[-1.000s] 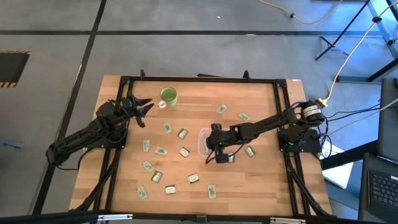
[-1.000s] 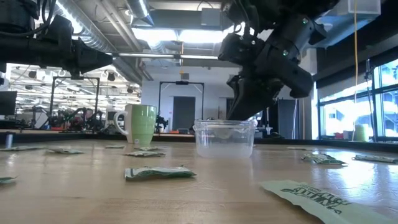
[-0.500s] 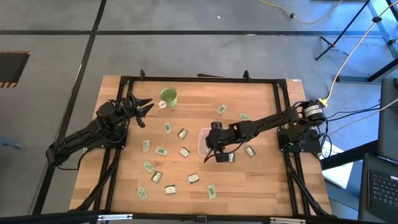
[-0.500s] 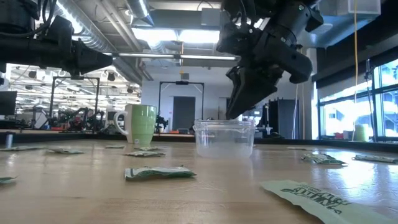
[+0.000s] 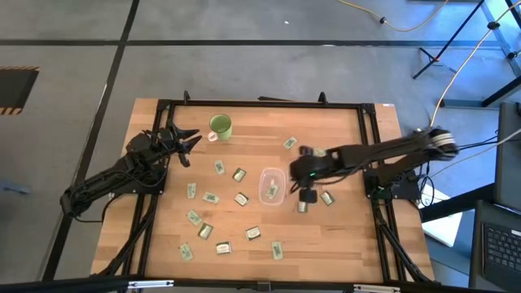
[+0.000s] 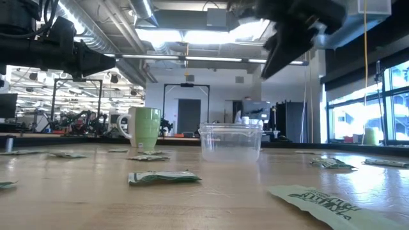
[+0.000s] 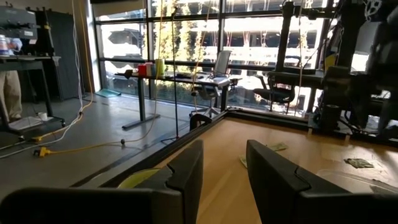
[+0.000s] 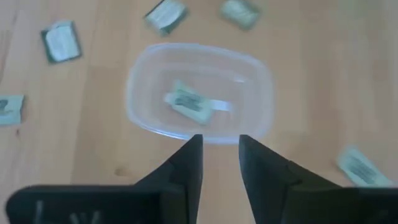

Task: Pick and place items into bin
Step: Put the stevia packet into the transparent bin

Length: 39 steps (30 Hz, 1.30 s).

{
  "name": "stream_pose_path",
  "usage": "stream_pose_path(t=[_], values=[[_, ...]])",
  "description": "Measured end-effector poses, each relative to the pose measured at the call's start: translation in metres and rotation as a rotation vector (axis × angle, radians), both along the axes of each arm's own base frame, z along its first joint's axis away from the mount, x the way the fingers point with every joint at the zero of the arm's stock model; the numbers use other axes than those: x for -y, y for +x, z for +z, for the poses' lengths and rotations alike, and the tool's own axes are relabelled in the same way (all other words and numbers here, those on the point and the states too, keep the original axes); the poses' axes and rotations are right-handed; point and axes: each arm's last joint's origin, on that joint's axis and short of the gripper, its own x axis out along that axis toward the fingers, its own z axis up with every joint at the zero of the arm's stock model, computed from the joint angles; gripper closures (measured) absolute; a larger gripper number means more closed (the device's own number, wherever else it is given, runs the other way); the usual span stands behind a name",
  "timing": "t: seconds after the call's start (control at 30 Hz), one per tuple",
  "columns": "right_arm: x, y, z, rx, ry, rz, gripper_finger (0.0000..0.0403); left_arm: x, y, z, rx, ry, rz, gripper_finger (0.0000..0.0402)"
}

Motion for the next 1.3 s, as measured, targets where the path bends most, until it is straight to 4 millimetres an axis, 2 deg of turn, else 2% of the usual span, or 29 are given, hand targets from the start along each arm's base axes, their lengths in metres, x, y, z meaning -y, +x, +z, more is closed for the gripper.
stream_pose_path(t=[0.2, 0.33, 0.43, 0.57, 0.8, 1.3], values=[[0.021, -0.045, -0.001, 0.059, 0.029, -0.211, 0.0296, 0.000, 0.000, 0.000, 0.000, 0.000, 0.000, 0.0286], [0.039, -0.064, -0.019, 0.048, 0.097, -0.445, 0.0296, 0.000, 0.000, 0.000, 0.000, 0.000, 0.000, 0.0286], [0.052, -0.072, -0.036, 0.001, 0.108, -0.546, 0.0296, 0.000, 0.000, 0.000, 0.000, 0.000, 0.000, 0.0286], [0.066, -0.078, -0.057, -0.072, 0.094, -0.621, 0.0296, 0.000, 0.000, 0.000, 0.000, 0.000, 0.000, 0.0286], [0.087, -0.083, -0.082, -0.181, 0.084, -0.735, 0.0296, 0.000, 0.000, 0.000, 0.000, 0.000, 0.003, 0.0286], [0.106, -0.075, -0.124, -0.357, 0.103, -0.799, 0.0299, 0.000, 0.000, 0.000, -0.001, -0.001, 0.004, 0.0286]])
